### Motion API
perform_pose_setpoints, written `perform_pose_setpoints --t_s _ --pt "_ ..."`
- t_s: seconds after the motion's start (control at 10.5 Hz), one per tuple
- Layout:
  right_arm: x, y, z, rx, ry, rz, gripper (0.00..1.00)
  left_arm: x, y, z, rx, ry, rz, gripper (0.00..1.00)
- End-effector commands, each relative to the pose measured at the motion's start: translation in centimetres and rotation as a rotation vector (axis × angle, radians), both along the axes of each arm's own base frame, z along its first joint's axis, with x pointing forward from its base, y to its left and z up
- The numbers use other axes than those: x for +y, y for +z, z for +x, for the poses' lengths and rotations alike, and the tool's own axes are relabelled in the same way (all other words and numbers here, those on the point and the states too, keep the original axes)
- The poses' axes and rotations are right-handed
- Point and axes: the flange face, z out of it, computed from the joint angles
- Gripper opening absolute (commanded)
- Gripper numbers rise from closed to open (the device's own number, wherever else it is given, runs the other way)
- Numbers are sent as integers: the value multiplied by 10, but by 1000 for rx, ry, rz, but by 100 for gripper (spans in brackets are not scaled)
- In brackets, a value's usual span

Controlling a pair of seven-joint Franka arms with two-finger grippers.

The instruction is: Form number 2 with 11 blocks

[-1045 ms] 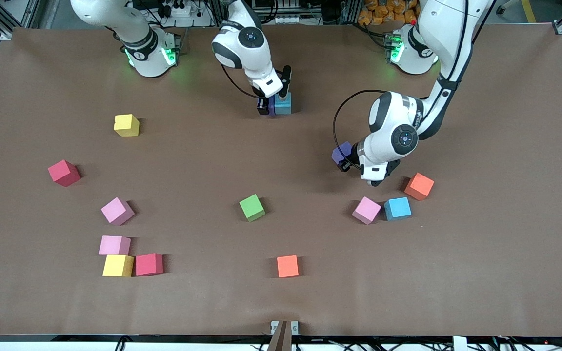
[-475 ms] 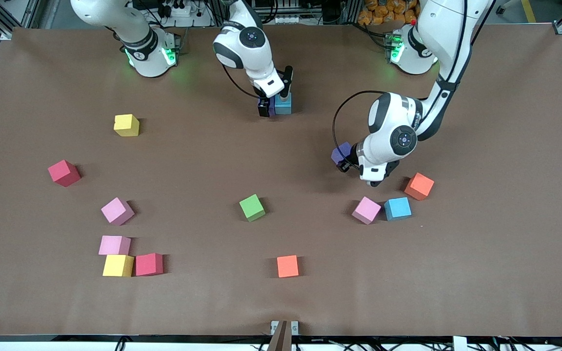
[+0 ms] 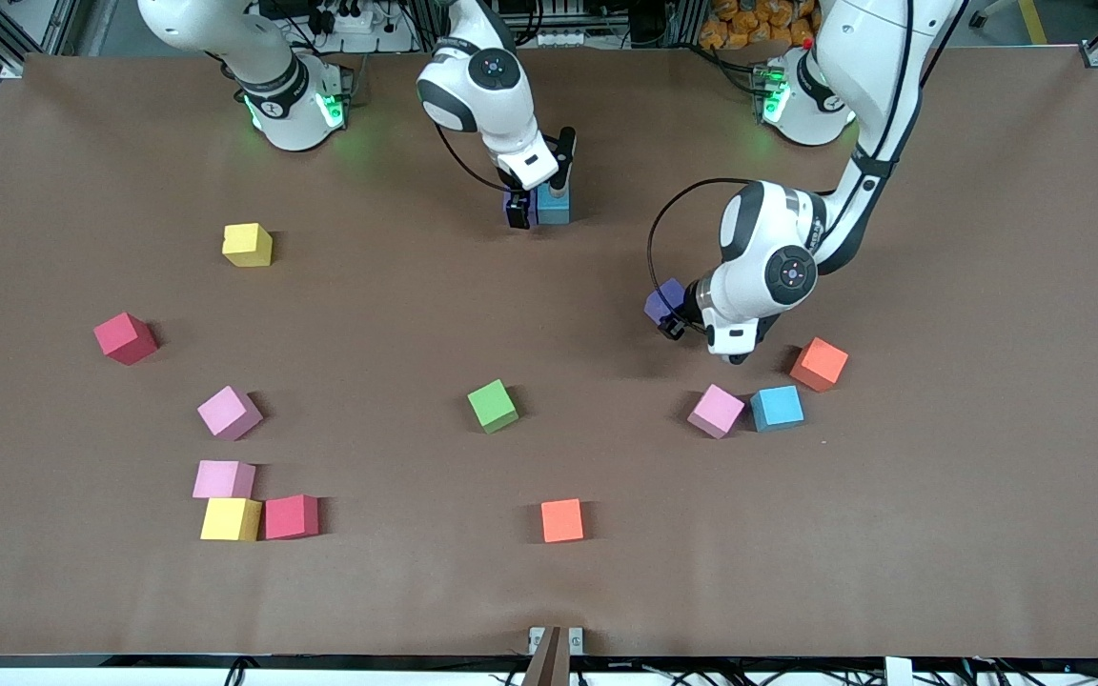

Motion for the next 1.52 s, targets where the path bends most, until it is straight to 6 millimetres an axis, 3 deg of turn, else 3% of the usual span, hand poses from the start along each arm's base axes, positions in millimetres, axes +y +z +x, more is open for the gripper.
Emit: perform_pose_setpoints --t_s 0.0,0.38,0.57,0.66,0.76,0.95,1.23,1.42 --pt "-12 35 8 12 8 -21 100 -13 18 -6 10 67 -9 47" --pt "-30 72 23 32 0 -47 100 -58 30 -33 79 244 28 48" --pt "-46 99 55 107 -134 -52 100 -76 36 -62 120 350 76 48" --pt "-59 119 88 140 -207 -58 100 -93 38 -87 135 399 111 50" --pt "-73 141 122 148 -263 -58 100 -104 40 -99 150 456 139 50" --pt "-126 169 194 118 -409 -20 100 -103 45 -95 147 505 137 49" --pt "-216 191 286 58 -610 17 100 -103 53 -94 140 529 132 50" --pt "-275 189 350 54 -746 -10 100 -96 59 -98 99 498 157 52"
